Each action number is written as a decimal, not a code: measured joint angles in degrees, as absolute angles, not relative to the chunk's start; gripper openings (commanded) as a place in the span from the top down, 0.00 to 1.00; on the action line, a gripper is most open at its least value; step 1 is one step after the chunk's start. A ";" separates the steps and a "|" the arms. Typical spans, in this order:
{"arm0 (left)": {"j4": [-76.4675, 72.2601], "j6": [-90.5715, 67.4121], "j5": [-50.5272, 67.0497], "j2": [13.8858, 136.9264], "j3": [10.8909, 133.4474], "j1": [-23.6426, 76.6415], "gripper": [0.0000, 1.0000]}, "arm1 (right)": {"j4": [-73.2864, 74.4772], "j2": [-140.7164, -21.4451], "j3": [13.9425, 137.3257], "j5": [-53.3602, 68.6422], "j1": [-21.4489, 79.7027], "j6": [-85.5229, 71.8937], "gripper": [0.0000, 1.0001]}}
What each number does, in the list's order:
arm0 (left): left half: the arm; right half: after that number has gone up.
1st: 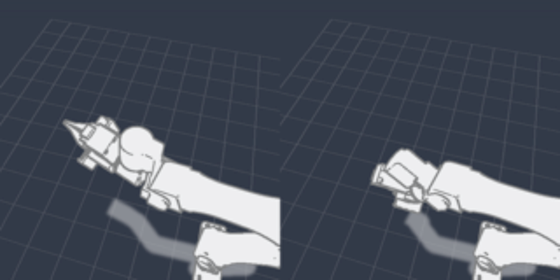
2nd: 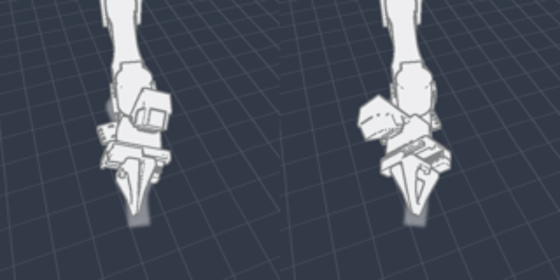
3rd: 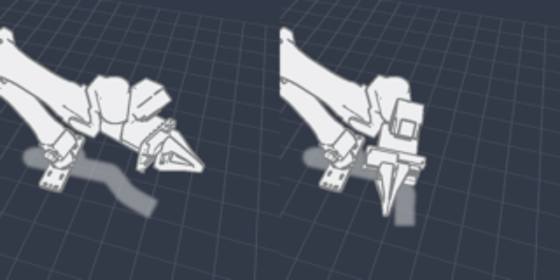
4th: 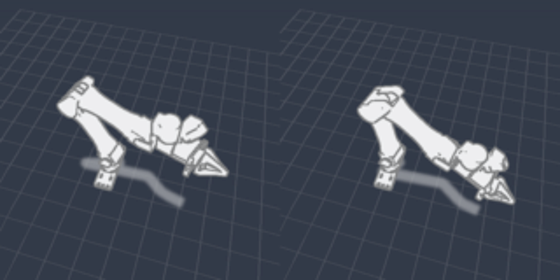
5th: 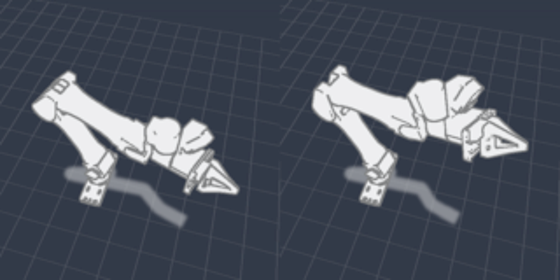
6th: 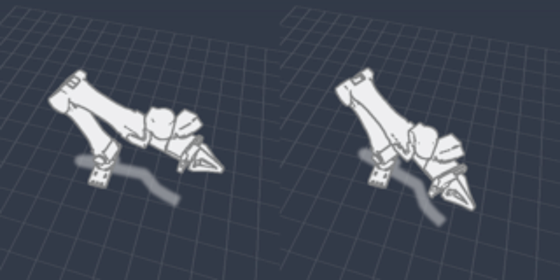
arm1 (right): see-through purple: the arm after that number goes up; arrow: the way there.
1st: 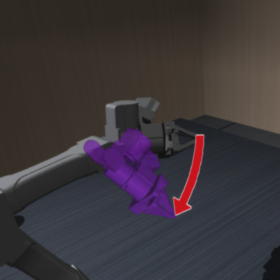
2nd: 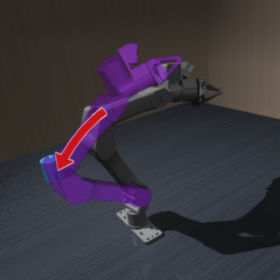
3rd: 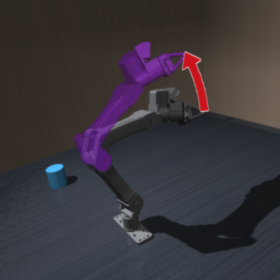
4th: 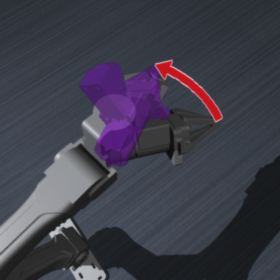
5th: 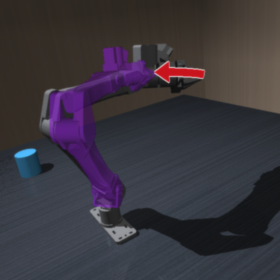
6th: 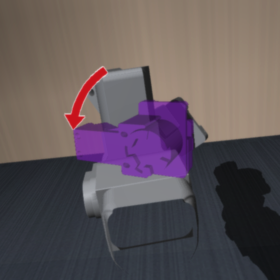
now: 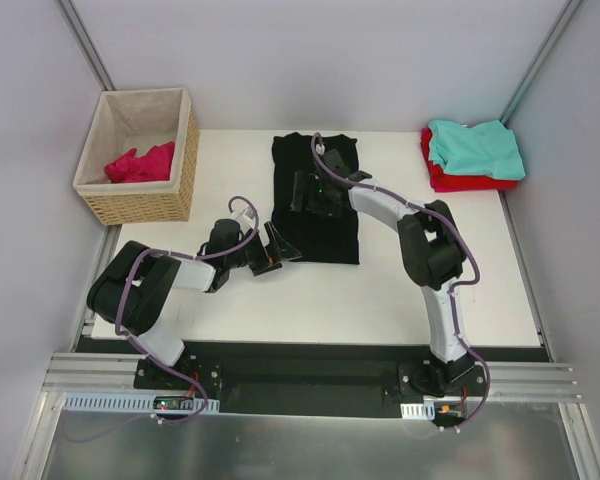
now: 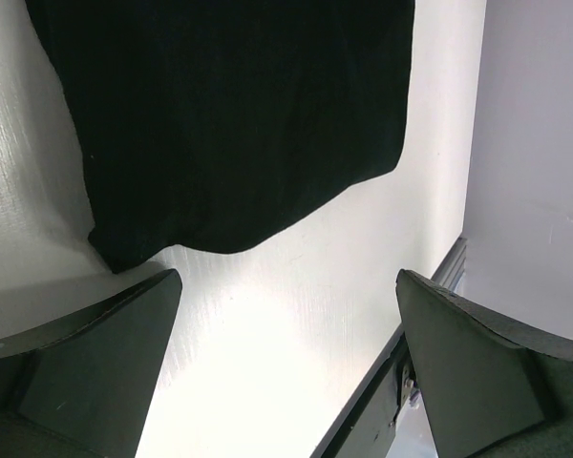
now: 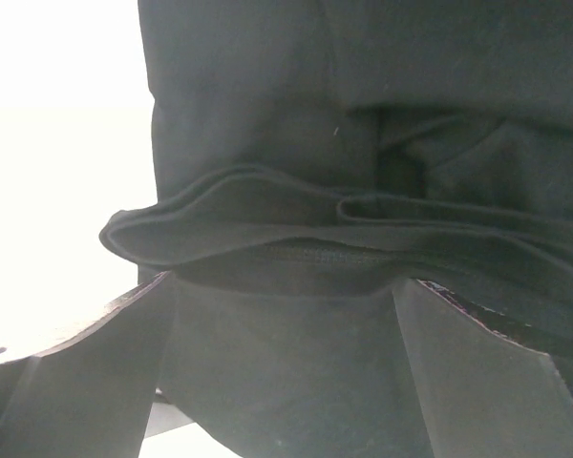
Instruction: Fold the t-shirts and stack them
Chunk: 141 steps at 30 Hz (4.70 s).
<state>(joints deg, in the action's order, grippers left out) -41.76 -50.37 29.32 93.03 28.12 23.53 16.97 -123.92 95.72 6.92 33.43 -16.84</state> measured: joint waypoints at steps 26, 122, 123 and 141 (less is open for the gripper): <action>-19.42 -47.44 28.42 73.34 29.65 23.64 0.01 | 17.19 -104.05 81.47 1.45 32.03 -11.88 0.00; -47.90 -50.78 34.46 97.73 26.26 14.15 0.42 | -13.45 -87.26 36.53 12.51 22.68 -28.25 0.23; -48.18 -50.83 34.44 97.73 26.11 14.15 0.42 | -13.56 -87.15 36.29 12.47 22.68 -28.27 0.24; -53.34 -52.12 35.57 100.99 25.17 14.15 0.48 | -16.16 -87.64 34.37 12.64 22.39 -29.02 0.44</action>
<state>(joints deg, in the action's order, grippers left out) -53.34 -52.12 35.57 100.99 25.17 14.15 -16.16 -87.64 34.37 12.64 22.39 -29.02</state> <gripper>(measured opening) 0.547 0.567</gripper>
